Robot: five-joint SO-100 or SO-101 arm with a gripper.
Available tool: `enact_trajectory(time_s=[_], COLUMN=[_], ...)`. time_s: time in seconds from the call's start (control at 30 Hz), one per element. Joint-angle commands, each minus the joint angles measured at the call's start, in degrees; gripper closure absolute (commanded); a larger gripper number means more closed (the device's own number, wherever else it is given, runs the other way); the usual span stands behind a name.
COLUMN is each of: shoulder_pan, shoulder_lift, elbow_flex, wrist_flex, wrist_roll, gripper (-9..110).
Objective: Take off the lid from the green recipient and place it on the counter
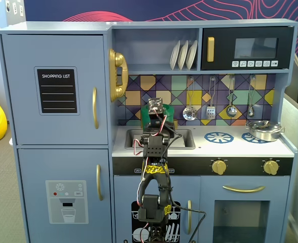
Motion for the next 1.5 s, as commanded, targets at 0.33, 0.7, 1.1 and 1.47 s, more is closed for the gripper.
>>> enact_trajectory(time_s=[0.33, 0.7, 1.1, 1.47], shoulder_pan=[2.11, 2.29, 0.97, -1.05], shoulder_lift=[-5.89, -12.92, -22.68, -27.25], elbow_flex=[-2.37, -3.52, -10.28, -13.01], wrist_flex=[-15.73, -21.62, -25.75, -27.6], wrist_roll=[3.43, 3.96, 3.08, 2.02], gripper=[57, 57, 60, 62])
